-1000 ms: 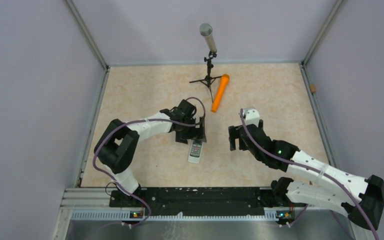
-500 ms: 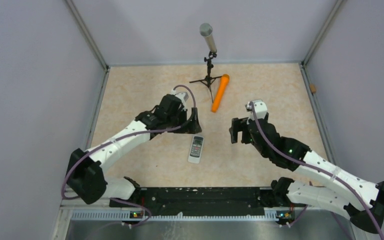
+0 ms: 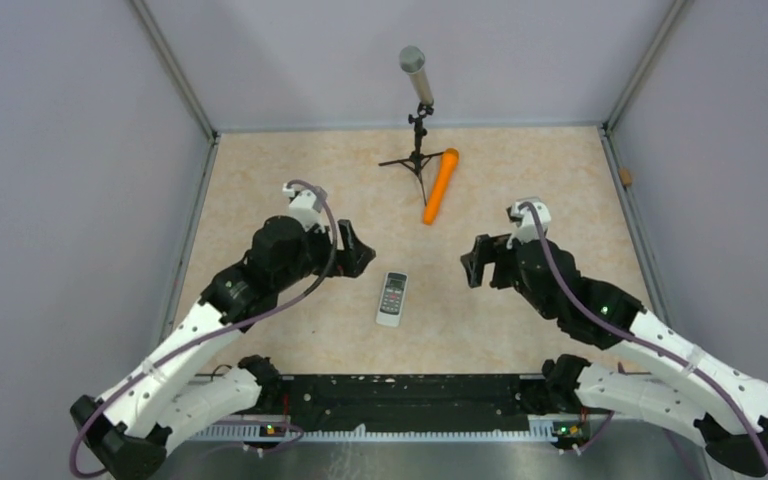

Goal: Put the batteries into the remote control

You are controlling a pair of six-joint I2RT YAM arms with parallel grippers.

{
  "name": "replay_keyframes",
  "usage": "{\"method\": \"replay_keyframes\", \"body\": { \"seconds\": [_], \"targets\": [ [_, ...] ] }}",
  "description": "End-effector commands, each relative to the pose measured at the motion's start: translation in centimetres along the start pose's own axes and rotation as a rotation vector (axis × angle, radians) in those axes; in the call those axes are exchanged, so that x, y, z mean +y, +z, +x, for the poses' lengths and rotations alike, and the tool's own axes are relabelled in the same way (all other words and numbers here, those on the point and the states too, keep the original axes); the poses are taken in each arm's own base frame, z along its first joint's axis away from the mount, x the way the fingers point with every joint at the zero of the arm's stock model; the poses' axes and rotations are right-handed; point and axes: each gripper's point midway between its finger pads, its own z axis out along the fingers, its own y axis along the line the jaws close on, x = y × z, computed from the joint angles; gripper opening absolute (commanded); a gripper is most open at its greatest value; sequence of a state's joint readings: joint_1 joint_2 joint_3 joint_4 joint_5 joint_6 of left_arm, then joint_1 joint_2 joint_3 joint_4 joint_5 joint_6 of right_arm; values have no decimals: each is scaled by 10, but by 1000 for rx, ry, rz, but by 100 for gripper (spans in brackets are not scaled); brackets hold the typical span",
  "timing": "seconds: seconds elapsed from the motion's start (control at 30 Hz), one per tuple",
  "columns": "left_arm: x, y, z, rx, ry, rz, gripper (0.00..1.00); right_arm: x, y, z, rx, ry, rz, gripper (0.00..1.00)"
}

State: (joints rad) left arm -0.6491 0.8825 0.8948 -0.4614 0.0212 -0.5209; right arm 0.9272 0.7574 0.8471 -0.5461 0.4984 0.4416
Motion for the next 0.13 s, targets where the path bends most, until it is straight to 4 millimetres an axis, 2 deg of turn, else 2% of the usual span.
{"method": "replay_keyframes", "body": {
  "seconds": [0.0, 0.1],
  "targets": [
    [6, -10, -10, -101, 2, -8, 99, 10, -14, -8, -14, 15, -91, 82],
    [9, -14, -8, -102, -4, -18, 99, 2, -13, -7, -6, 35, -38, 86]
  ]
}}
